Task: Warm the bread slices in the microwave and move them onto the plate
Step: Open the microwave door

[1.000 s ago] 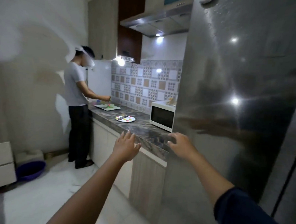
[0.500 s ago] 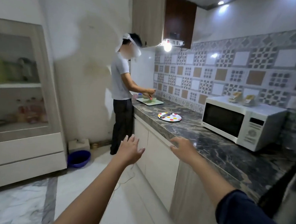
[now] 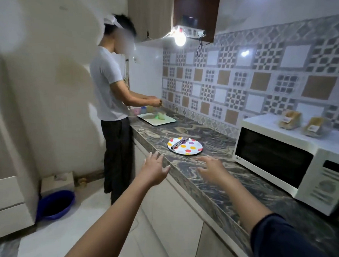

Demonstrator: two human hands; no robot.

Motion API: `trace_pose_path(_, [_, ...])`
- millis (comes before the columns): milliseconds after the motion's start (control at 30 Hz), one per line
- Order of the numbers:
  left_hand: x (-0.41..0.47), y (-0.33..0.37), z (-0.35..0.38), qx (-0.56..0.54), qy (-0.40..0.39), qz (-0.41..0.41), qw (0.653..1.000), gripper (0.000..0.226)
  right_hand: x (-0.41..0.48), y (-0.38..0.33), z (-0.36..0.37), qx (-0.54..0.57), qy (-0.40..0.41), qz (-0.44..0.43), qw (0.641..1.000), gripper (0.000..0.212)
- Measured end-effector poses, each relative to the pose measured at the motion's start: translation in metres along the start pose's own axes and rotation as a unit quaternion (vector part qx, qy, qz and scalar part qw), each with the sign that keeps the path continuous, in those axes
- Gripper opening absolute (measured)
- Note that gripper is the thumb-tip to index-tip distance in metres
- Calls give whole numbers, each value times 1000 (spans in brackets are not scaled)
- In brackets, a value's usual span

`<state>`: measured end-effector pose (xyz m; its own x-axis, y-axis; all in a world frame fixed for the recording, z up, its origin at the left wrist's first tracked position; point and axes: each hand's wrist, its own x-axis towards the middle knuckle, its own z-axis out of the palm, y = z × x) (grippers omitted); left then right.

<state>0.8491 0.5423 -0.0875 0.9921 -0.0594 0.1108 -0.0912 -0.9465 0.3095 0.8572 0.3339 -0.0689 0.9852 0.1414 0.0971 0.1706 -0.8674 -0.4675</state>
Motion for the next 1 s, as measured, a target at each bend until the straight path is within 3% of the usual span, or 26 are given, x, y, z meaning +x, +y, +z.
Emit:
trace_pose_path(267, [195,55,65,4,-58,155,986,63,113,102,-12,-3,48,121,992,51])
trace_pose_path(467, [273,137,113,-28,-132,312,941,59,125,177,-41,17,126,245,961,51])
trace_pose_path(633, [284,212,151,-112,-191,360,906,59,90,222,-57,4,218,315,924,43])
trace_pose_path(767, [270,272,171,-179,-217,399,873,53,62,248,-89,-53,320,314,892,34])
trace_pose_path(1000, [236,368,191,-307,-266,357,841,46,32,296,-159,-123,376,319,861,35])
